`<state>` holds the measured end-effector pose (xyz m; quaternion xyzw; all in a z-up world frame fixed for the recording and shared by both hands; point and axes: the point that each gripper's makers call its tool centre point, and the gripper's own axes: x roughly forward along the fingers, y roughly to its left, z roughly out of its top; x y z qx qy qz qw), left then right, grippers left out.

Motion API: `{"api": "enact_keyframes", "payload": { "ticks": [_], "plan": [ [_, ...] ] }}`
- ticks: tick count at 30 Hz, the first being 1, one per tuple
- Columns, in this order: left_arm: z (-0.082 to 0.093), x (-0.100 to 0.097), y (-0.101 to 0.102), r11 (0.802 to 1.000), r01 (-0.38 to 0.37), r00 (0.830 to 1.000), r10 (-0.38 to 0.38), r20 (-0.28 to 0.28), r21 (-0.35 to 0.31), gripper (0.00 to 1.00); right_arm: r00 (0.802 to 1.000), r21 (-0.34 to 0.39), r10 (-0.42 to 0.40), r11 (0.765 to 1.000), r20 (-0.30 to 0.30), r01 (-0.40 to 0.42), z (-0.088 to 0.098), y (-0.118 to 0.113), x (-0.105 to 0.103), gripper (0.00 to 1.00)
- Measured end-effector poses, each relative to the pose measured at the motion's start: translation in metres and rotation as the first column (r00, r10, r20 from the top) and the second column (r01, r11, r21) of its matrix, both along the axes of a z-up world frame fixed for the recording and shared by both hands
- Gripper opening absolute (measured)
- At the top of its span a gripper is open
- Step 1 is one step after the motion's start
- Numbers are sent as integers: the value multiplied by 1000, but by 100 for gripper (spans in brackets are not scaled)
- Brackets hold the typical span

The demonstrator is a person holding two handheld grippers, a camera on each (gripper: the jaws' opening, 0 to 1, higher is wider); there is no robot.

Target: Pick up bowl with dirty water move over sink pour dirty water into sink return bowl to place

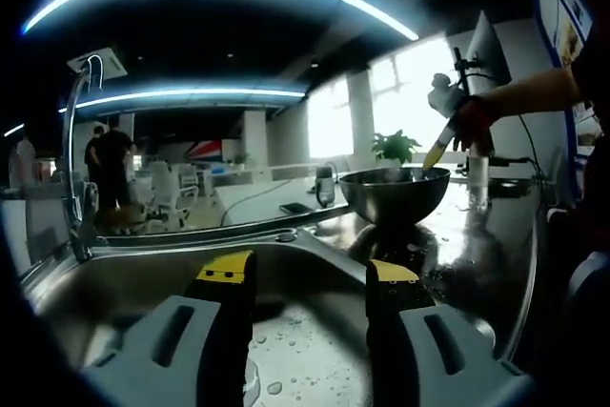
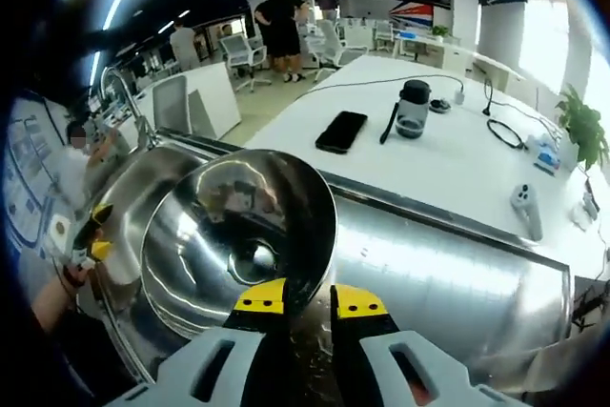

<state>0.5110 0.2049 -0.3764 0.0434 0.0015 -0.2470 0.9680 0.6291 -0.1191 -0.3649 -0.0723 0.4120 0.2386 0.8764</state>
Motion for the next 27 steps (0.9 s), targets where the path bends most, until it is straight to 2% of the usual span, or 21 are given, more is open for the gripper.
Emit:
{"api": "enact_keyframes", "payload": {
  "ticks": [3, 7, 10, 13, 15, 21, 27],
  "plan": [
    [0, -1, -1, 1000, 0, 1000, 0, 1, 1, 45, 999, -27, -20, 999, -39, 19, -5, -2, -1, 11],
    [1, -1, -1, 1000, -2, 1000, 2, 2, 0, 45, 997, -10, -43, 999, -61, 43, -3, 2, 0, 11],
    [0, -1, -1, 1000, -2, 1000, 2, 1, 1, 45, 994, 3, -67, 998, -90, 67, 1, 3, 7, 9],
    [0, -1, 0, 1000, -2, 1000, 2, 1, 1, 45, 985, -19, -99, 995, -138, 97, 0, -1, 12, 6],
    [0, -1, 0, 1000, -3, 1000, 3, 0, 3, 45, 984, -26, -105, 994, -147, 102, 0, -2, 17, 6],
    [0, -1, 0, 1000, -2, 1000, 2, 1, 5, 45, 974, -99, -105, 991, -199, 87, -9, -4, 16, 6],
    [-1, -1, 0, 1000, -1, 1000, 1, -3, 12, 45, 974, -166, -105, 984, -203, 71, -19, -3, 19, 4]
  ]
}}
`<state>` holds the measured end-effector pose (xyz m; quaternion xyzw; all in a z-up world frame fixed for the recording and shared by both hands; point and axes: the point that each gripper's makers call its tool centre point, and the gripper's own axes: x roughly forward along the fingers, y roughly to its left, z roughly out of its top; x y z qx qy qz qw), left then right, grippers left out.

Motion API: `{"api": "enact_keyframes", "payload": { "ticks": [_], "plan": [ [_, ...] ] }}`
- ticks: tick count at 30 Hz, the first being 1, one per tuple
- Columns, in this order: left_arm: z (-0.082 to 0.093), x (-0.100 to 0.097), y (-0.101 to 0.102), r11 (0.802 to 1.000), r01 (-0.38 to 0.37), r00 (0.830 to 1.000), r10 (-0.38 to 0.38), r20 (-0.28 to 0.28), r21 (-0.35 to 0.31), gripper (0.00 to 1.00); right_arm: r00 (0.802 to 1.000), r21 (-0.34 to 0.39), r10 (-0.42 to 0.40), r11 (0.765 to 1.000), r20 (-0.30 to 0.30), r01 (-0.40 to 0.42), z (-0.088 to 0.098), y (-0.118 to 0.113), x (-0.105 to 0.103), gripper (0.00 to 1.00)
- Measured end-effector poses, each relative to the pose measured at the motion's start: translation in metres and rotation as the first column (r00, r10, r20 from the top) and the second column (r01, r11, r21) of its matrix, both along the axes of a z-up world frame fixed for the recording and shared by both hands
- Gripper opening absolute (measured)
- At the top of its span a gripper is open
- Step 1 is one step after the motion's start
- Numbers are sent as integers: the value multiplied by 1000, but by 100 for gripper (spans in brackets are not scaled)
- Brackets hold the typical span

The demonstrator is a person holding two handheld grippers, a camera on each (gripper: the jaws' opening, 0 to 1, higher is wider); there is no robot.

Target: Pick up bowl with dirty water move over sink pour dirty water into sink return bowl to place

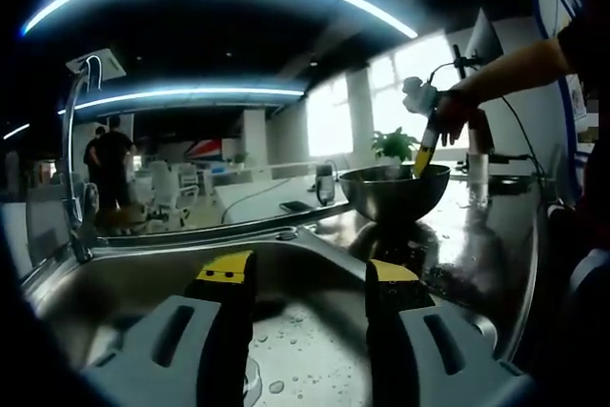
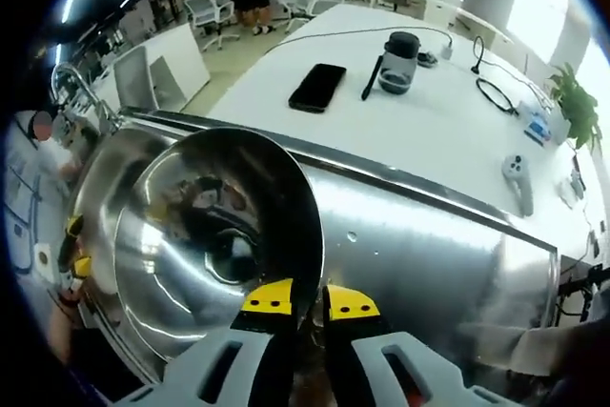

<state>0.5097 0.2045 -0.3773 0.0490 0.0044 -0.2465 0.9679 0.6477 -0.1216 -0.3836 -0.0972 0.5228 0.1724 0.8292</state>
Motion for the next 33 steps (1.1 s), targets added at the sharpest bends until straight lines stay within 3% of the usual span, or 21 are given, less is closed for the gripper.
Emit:
{"api": "enact_keyframes", "payload": {
  "ticks": [2, 12, 24, 33],
  "plan": [
    [-1, 0, -1, 1000, 2, 1000, -2, -4, 4, 45, 1000, -9, -11, 1000, -7, 11, -4, 3, -9, 2],
    [0, 1, 1, 1000, -4, 1000, 4, 0, 0, 43, 997, -82, -14, 997, -74, 8, -15, 1, -1, 2],
    [-2, 1, 1, 1000, -5, 1000, 5, -2, 13, 43, 984, -111, -45, 993, -171, 26, -18, -3, 5, 2],
    [-3, 2, 1, 1000, -6, 1000, 6, -2, 18, 43, 983, -105, -63, 993, -172, 45, -20, -2, -1, 2]
  ]
}}
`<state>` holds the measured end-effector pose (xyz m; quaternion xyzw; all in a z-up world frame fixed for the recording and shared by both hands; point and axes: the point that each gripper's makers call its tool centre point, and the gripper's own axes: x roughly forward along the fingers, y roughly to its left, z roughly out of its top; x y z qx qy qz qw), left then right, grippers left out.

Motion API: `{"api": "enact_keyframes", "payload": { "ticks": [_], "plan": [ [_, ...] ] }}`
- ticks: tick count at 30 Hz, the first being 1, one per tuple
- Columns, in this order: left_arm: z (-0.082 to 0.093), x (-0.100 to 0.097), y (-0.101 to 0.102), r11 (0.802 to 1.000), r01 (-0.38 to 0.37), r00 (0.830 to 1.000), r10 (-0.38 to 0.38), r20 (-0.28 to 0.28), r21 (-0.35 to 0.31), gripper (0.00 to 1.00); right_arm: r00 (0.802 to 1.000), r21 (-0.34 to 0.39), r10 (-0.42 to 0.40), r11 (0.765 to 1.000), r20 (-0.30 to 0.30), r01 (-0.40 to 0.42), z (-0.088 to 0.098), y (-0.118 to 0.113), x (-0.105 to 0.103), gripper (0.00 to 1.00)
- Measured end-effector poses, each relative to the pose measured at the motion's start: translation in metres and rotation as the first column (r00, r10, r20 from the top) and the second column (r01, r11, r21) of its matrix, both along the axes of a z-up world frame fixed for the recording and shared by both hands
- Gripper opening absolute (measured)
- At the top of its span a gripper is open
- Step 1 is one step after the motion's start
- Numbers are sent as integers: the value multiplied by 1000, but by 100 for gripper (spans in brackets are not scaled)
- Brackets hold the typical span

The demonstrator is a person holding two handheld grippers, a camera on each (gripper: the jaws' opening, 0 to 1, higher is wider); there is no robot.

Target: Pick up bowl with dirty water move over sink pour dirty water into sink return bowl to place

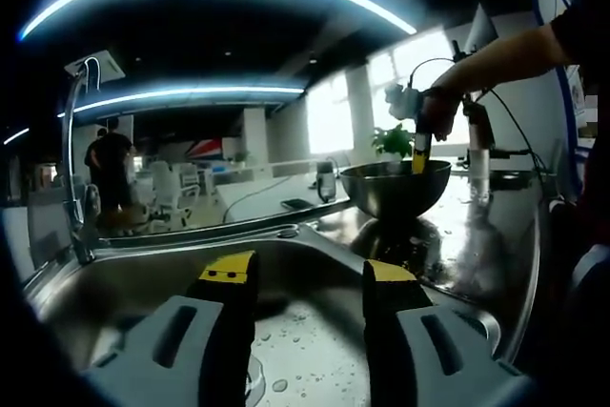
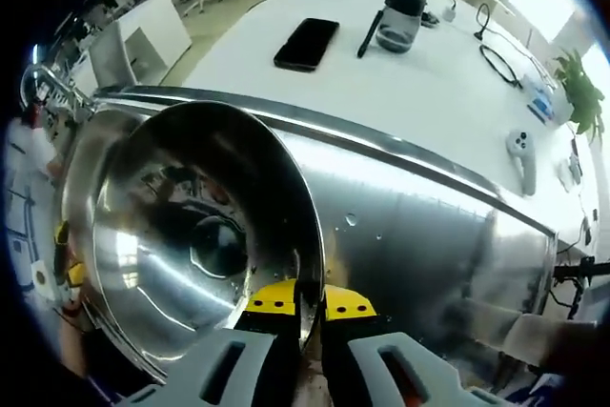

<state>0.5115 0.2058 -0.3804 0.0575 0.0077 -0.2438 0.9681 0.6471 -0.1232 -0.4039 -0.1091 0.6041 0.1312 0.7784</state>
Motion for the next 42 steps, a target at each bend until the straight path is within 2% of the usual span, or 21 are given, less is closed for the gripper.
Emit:
{"api": "enact_keyframes", "payload": {
  "ticks": [7, 13, 18, 26, 29, 35, 37, 42],
  "plan": [
    [-2, -1, -2, 1000, 2, 1000, -2, -5, 13, 42, 999, 3, 5, 1000, 38, -5, 5, 1, 7, 1],
    [-2, 0, -1, 1000, -1, 1000, 1, -6, 10, 42, 986, -26, 84, 996, 143, -81, 21, 12, 14, 0],
    [-2, 0, 0, 1000, -5, 1000, 5, -6, 9, 41, 976, -29, 109, 994, 189, -105, 30, 21, 19, 0],
    [-2, 1, 2, 1000, -9, 1000, 9, -8, 8, 41, 958, -54, 161, 987, 238, -153, 38, 35, 15, 0],
    [-1, 1, 2, 1000, -8, 1000, 8, -7, 9, 41, 953, -56, 171, 985, 250, -162, 42, 37, 20, 0],
    [-1, 0, 2, 1000, -8, 1000, 8, -7, 11, 41, 942, -79, 200, 980, 270, -185, 43, 38, 16, 0],
    [-1, 0, 1, 1000, -8, 1000, 8, -7, 12, 41, 930, -79, 222, 975, 294, -207, 45, 40, 18, 0],
    [-2, 0, 1, 1000, -8, 1000, 8, -7, 17, 41, 916, -99, 246, 969, 316, -226, 47, 43, 18, 0]
  ]
}}
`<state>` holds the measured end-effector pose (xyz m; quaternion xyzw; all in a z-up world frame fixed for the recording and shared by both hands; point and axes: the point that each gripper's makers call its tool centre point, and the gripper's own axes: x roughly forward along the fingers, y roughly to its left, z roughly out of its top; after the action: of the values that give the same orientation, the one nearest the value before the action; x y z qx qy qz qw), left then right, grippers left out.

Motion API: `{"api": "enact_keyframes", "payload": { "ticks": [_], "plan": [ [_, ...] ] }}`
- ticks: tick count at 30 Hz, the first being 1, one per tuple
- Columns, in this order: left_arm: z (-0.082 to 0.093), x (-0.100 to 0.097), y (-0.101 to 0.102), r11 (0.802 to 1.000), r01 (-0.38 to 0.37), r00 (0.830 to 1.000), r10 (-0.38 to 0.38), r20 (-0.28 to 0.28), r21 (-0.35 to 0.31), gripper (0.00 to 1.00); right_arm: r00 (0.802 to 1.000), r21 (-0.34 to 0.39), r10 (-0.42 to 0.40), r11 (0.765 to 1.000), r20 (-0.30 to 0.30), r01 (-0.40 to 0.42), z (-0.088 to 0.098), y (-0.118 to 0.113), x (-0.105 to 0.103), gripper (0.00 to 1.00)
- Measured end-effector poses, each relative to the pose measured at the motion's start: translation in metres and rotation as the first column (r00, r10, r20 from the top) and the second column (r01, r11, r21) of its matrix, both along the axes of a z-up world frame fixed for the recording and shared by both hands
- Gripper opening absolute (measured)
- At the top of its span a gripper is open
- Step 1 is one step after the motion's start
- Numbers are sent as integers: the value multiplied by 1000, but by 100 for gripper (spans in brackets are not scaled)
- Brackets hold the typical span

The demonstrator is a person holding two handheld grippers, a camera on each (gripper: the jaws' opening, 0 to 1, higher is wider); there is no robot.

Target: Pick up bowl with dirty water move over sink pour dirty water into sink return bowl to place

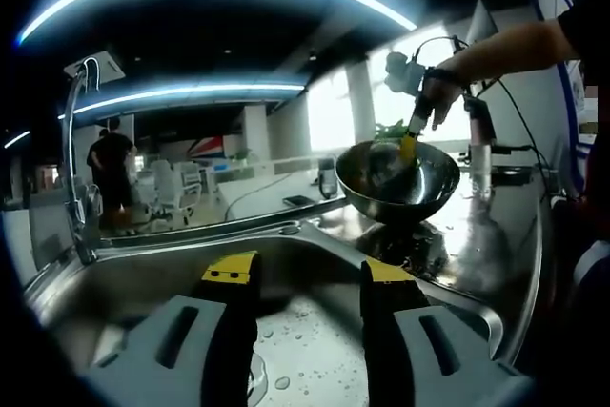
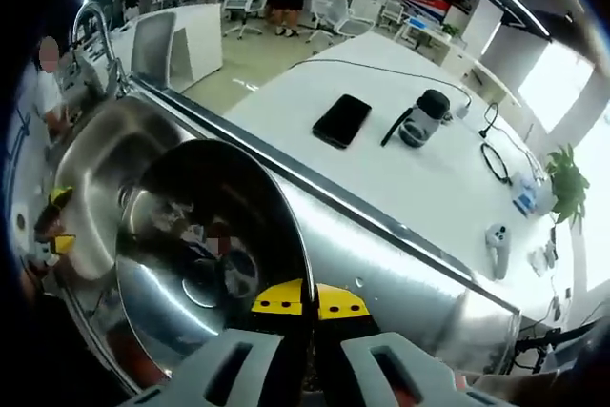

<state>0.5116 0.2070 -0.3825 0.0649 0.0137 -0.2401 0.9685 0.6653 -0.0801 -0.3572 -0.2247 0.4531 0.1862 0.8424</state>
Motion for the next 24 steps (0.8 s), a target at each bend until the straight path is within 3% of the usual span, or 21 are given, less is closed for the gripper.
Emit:
{"api": "enact_keyframes", "payload": {
  "ticks": [3, 24],
  "plan": [
    [-1, 1, 1, 1000, -2, 1000, 2, -2, 5, 41, 999, -48, 48, 998, 22, -47, 0, 0, -1, 0],
    [2, -2, -1, 1000, -5, 1000, 5, 3, -10, 40, 988, -47, 96, 995, 120, -91, 22, 29, 7, 0]
  ]
}}
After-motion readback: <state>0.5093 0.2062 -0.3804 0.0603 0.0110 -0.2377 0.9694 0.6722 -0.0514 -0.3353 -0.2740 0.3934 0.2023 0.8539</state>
